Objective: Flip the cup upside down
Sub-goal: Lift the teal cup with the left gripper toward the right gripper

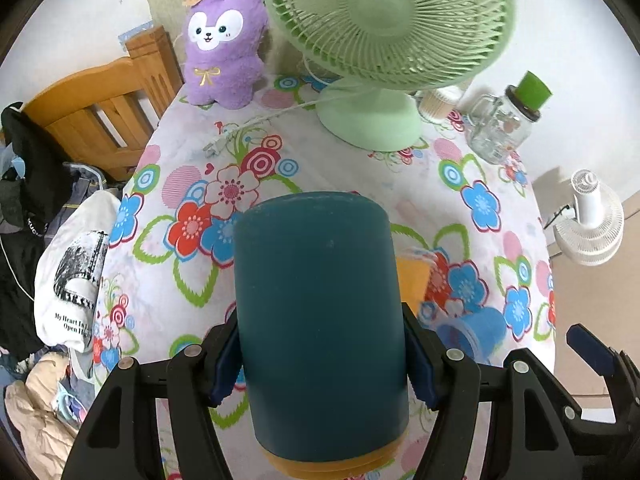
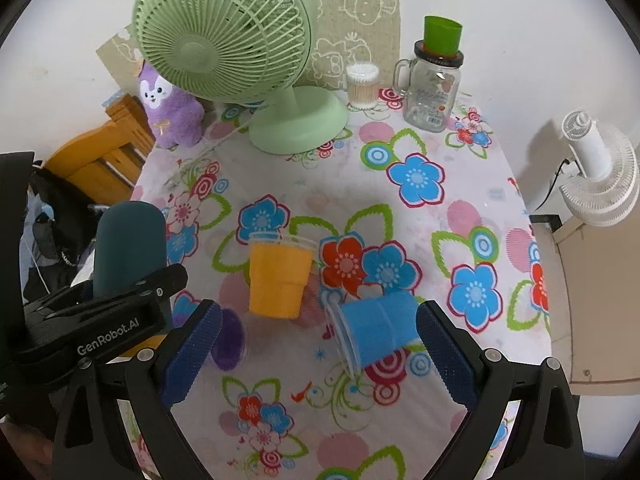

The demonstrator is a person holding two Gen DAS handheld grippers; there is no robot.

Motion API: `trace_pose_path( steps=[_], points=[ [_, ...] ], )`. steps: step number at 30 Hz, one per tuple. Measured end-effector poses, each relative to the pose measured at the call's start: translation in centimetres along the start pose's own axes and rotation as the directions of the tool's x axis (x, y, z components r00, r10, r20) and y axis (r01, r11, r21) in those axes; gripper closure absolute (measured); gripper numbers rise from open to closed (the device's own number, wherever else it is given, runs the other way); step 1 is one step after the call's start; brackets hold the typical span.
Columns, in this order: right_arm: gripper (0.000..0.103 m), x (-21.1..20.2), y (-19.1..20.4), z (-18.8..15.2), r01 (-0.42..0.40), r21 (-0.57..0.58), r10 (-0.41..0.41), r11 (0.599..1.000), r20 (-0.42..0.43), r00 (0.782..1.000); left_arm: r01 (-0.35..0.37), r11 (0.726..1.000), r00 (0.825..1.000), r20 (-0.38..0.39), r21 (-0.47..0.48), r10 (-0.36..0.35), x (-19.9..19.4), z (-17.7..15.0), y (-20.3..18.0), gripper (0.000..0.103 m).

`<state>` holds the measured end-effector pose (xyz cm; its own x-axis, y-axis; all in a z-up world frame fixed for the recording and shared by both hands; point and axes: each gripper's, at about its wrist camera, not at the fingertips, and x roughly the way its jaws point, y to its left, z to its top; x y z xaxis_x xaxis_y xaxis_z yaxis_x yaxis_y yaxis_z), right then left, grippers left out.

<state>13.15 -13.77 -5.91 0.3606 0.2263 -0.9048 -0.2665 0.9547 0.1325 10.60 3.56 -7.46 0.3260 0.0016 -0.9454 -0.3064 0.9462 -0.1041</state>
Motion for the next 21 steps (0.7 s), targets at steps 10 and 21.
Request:
trace_pose_path(
  steps=[10,21],
  points=[
    [0.004,-1.5,-2.0,-3.9,0.032,-0.02,-0.032,0.999,-0.02,0.999,0.013,1.0,1.0,-0.027,0.014,-0.012,-0.8,-5.4,-1.8,0.033],
    [0.004,-0.2,-4.8,-7.4,0.058,-0.044,-0.062,0.997,-0.1,0.993,0.019,1.0,0.996,-0.092,0.005,-0.018,1.6,-10.5,-4.0,0.033]
  ],
)
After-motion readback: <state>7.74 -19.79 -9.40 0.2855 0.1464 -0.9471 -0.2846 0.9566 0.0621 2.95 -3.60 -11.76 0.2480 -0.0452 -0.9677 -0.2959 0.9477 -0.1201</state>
